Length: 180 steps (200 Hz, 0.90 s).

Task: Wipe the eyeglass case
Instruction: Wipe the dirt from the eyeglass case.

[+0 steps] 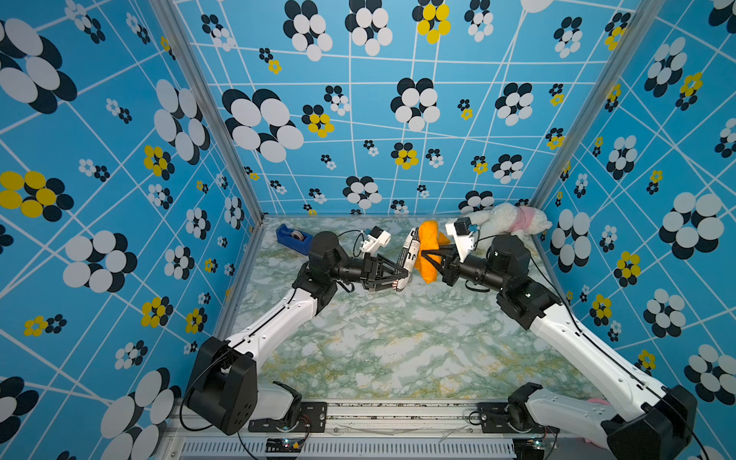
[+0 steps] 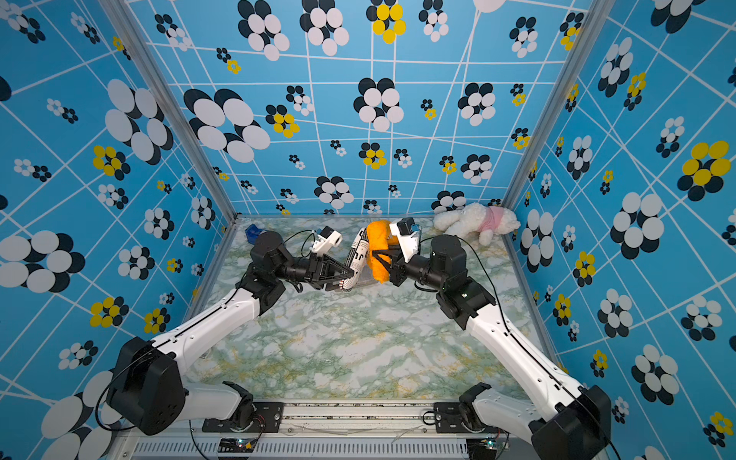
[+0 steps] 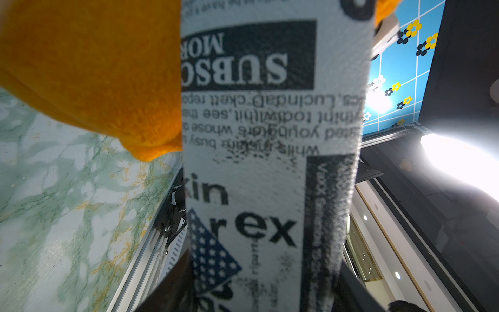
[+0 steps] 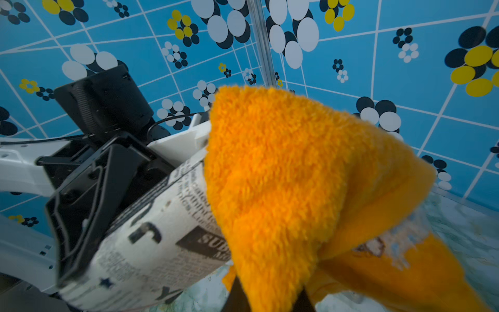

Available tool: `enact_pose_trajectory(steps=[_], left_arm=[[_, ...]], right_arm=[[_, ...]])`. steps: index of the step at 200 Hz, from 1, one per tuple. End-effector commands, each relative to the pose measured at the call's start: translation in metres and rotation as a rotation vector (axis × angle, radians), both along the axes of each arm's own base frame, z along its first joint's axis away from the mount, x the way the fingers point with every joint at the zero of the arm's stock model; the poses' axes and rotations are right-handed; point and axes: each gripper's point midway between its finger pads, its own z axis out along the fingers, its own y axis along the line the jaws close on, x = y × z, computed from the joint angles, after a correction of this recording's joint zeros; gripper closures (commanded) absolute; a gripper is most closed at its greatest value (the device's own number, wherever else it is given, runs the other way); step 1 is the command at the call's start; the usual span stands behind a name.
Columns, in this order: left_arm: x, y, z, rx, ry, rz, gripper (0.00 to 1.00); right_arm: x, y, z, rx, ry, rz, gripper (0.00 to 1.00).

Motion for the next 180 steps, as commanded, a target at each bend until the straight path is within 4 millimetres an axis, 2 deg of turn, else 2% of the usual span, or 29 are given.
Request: enact_pose_trajectory(steps=[1, 16, 29, 58, 90, 122, 160, 180], left_arm=[[-0.022, 0.004, 0.026, -0.039, -0.118, -0.061, 1.0], [-0.022, 0.005, 0.024, -0.033, -0.116, -0.059, 1.0], [-0.022, 0.005, 0.023, -0.03, -0.116, -0.06, 1.0], [-0.013, 0.004, 0.021, -0.026, -0.105, -0.029, 1.0], [0.0, 0.003, 0.025, -0.027, -0.095, 0.012, 1.0], [0.014, 0.001, 0.025, -0.029, -0.084, 0.061, 1.0], [0.024, -0.001, 0.024, -0.039, -0.072, 0.093, 1.0], [0.028, -0.001, 0.024, -0.046, -0.06, 0.102, 1.0]], right_arm=[[0.007, 0.006, 0.024, 0.048, -0.073, 0.034, 1.0], [0.0, 0.009, 0.024, 0.069, -0.052, 0.076, 1.0], [-0.01, 0.011, 0.016, 0.06, -0.017, 0.105, 1.0], [-0.048, 0.013, -0.002, 0.002, -0.01, 0.121, 1.0], [-0.083, 0.022, -0.008, 0.009, 0.009, 0.159, 1.0], [-0.096, 0.035, -0.018, 0.026, 0.04, 0.177, 1.0], [-0.114, 0.066, -0.027, 0.029, 0.036, 0.235, 1.0], [-0.113, 0.065, -0.027, 0.016, 0.019, 0.216, 1.0]])
